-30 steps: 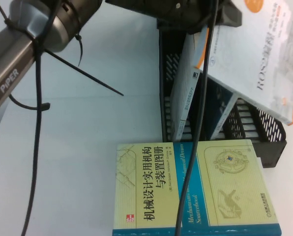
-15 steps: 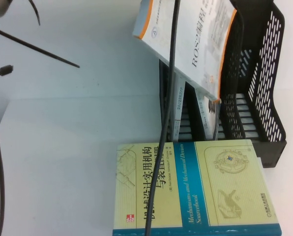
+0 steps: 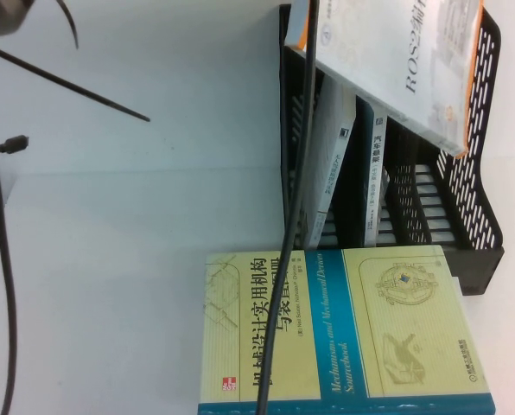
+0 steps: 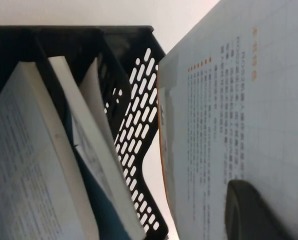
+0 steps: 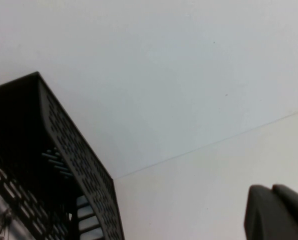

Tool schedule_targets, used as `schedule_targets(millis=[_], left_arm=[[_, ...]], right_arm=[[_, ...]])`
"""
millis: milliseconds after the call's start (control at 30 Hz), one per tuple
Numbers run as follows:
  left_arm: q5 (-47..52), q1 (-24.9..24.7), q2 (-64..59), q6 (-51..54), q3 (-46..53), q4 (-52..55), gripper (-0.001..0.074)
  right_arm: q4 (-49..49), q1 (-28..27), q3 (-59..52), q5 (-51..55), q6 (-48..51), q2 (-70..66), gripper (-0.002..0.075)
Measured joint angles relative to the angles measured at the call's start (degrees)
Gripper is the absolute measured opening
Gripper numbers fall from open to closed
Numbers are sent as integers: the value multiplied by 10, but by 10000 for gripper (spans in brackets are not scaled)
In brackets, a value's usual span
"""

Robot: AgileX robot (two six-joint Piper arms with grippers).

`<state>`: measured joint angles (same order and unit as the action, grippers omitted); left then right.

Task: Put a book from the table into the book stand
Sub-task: Place the book on the book shelf

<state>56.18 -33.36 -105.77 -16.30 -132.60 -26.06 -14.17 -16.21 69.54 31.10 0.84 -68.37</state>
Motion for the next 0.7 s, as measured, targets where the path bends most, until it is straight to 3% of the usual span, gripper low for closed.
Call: schedule_targets(millis=[233,700], left_arm=[[-27,-29,-33,-7,0,1,108],[-60,-67,-91,-123,0,115,108]], right_arm=[[-13,0,0,8,6,0,9],[-28,0,-2,20,9,0,9]])
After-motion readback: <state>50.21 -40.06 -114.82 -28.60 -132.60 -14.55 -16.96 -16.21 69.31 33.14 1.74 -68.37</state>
